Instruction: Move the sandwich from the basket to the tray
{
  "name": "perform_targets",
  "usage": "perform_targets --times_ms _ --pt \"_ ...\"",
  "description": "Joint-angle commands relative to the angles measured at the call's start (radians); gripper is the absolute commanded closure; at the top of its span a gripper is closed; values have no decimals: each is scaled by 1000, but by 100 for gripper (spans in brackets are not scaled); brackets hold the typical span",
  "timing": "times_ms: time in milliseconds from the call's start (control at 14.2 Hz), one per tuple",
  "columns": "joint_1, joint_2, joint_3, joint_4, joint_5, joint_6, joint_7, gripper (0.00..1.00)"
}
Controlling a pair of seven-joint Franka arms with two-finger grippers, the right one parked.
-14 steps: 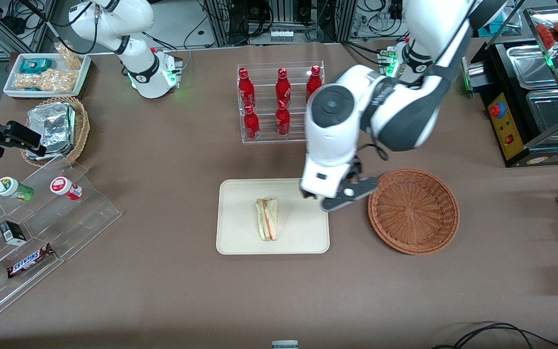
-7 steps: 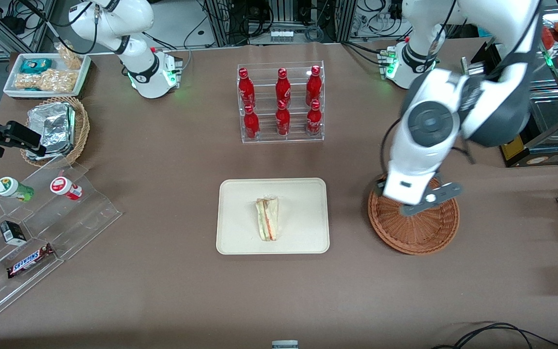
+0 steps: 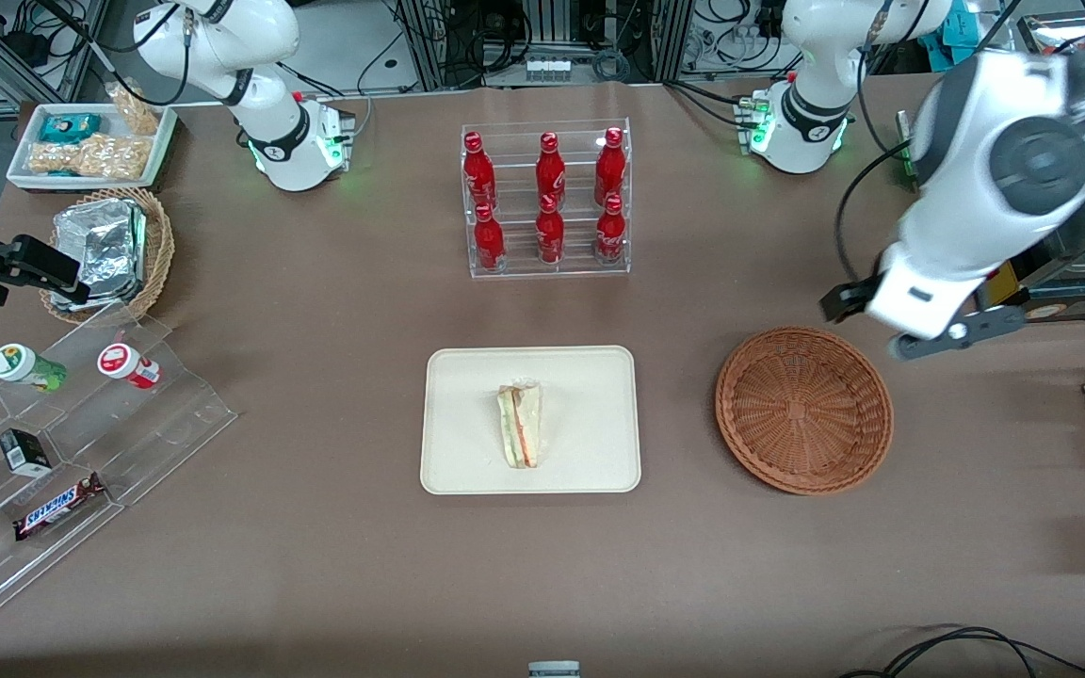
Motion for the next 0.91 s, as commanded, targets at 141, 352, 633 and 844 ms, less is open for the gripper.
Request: perform_targets --times_ms 141,352,633,844 --pt "-127 -99 202 -13 -55 -14 278 0" --pt "-173 -97 266 20 -47 -9 292 0" --pt "-173 -97 323 75 -105 -53 421 0" --pt "-164 -74 329 111 -113 -55 432 0"
